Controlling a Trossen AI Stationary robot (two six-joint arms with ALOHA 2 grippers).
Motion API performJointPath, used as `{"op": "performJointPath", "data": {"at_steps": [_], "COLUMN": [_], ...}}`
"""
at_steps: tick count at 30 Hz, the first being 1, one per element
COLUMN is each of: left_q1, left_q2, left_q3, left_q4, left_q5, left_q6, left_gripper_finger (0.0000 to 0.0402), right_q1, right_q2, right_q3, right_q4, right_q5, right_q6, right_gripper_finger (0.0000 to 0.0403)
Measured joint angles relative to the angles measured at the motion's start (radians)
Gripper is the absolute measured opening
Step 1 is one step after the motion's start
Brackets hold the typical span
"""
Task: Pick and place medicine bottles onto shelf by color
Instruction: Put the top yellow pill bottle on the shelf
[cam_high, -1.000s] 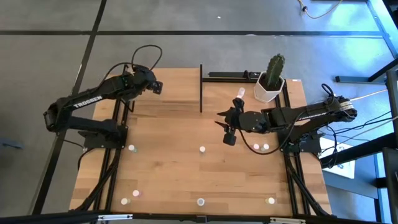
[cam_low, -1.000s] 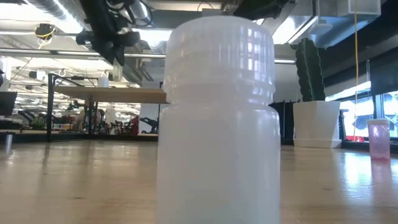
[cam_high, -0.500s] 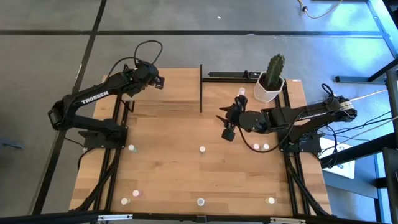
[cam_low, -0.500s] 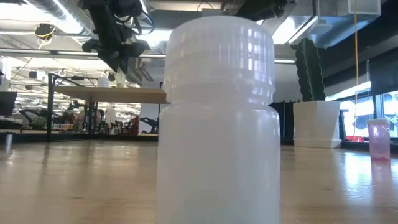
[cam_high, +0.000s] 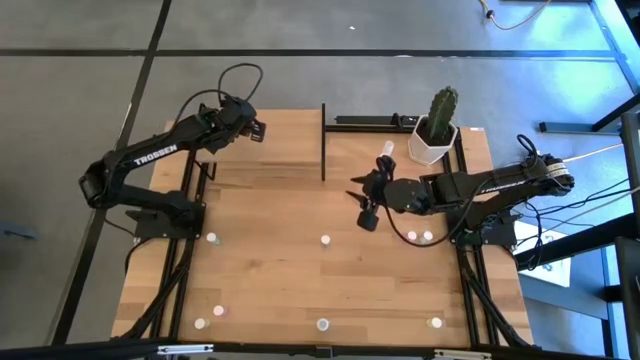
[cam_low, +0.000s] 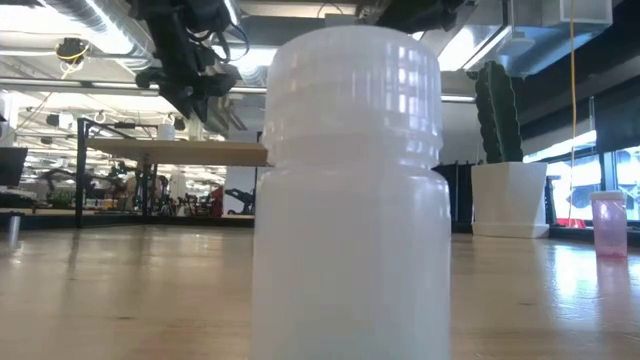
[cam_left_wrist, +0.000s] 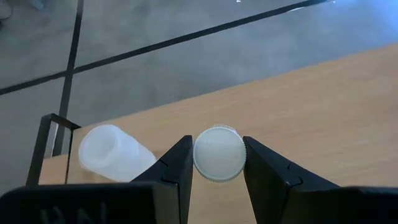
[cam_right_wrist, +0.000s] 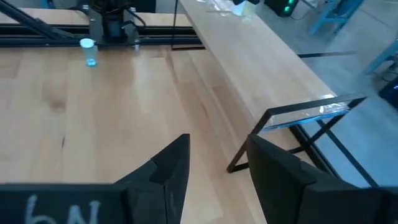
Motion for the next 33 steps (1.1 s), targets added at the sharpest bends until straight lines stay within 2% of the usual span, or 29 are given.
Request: {"op": "performJointPath", "data": {"at_steps": [5,26,33], "left_q1": [0.002,0.002,0.033], "left_q2": [0.009,0.009,0.009], "left_q3": [0.0,0.0,0.0], "left_q4": [0.006,0.008,0.008], "left_q5": [0.013,0.021,0.012], "left_q6": [0.007,-0.001,-0.002], "left_gripper_finger": [0.0108,0.0108,0.0108], "right_q1": [0.0,0.0,0.0], "right_q2": [0.0,0.0,0.0], "right_q3": [0.0,0.0,0.0], "right_q4": [0.0,0.0,0.0], "right_q5": [-0.036,-0.037,-0.037], "right_q6": [0.001,-0.002,-0.002], "right_gripper_finger": [0.0161,0.0161,0.0161]}}
